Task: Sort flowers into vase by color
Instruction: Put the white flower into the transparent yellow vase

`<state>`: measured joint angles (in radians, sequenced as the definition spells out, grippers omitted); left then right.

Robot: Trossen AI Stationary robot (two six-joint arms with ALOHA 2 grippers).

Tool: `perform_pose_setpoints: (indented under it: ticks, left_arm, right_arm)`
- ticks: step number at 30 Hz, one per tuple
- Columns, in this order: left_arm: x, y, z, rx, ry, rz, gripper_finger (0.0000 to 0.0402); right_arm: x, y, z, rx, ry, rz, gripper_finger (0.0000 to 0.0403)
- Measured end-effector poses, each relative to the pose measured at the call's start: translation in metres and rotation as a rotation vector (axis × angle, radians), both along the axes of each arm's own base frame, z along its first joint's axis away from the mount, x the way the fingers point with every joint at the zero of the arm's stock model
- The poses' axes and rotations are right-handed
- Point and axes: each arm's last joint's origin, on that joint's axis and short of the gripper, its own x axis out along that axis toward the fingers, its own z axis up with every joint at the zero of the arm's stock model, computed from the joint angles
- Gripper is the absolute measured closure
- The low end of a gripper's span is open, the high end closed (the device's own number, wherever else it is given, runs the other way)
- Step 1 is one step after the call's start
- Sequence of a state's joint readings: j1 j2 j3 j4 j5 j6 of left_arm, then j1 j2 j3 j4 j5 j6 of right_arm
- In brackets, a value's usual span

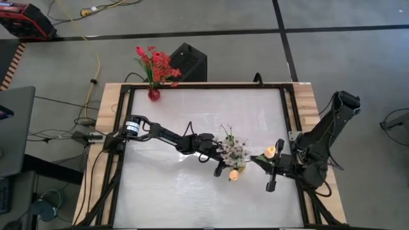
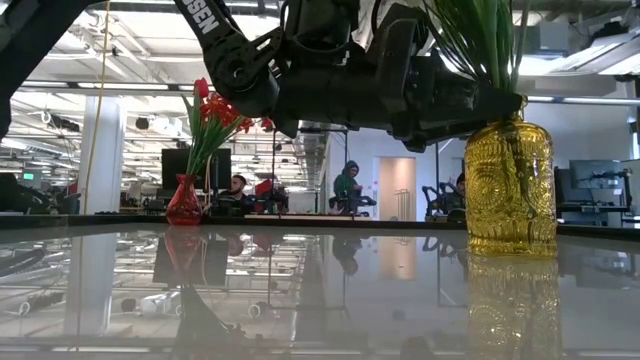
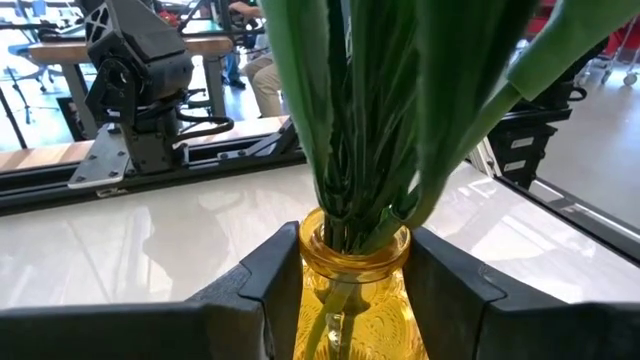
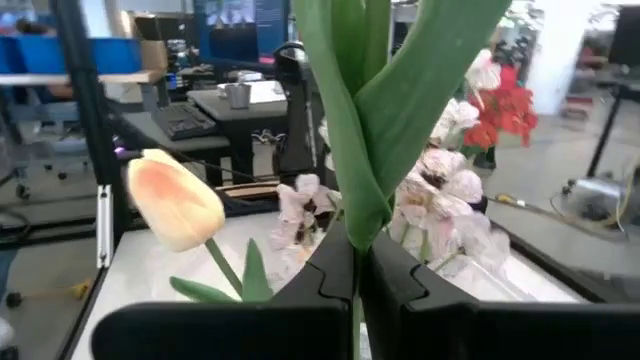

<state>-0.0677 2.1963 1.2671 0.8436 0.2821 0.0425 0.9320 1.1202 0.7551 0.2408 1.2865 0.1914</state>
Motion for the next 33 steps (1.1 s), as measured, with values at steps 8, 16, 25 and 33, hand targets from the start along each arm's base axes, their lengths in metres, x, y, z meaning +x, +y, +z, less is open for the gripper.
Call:
perform_pose_setpoints:
  ticks: [8,16,25,33]
  left_arm:
    - [0.000,0.000,0.000,-0.002,0.001,0.000,0.0261]
    - [0.000,0.000,0.000,-0.002,0.004,0.000,0.0261]
    - [0.000,0.000,0.000,0.001,0.010,0.003,0.0262]
    - [0.000,0.000,-0.001,0.003,0.012,0.006,0.0262]
  right_arm:
    - [-0.001,-0.004,0.001,0.073,-0.036,-0.066,0.0373]
    - [0.004,-0.014,-0.019,0.139,0.001,-0.122,0.0372]
    - [0.007,-0.021,-0.031,0.213,0.063,-0.091,0.0372]
    - [0.019,-0.028,-0.038,0.257,0.149,-0.042,0.0371]
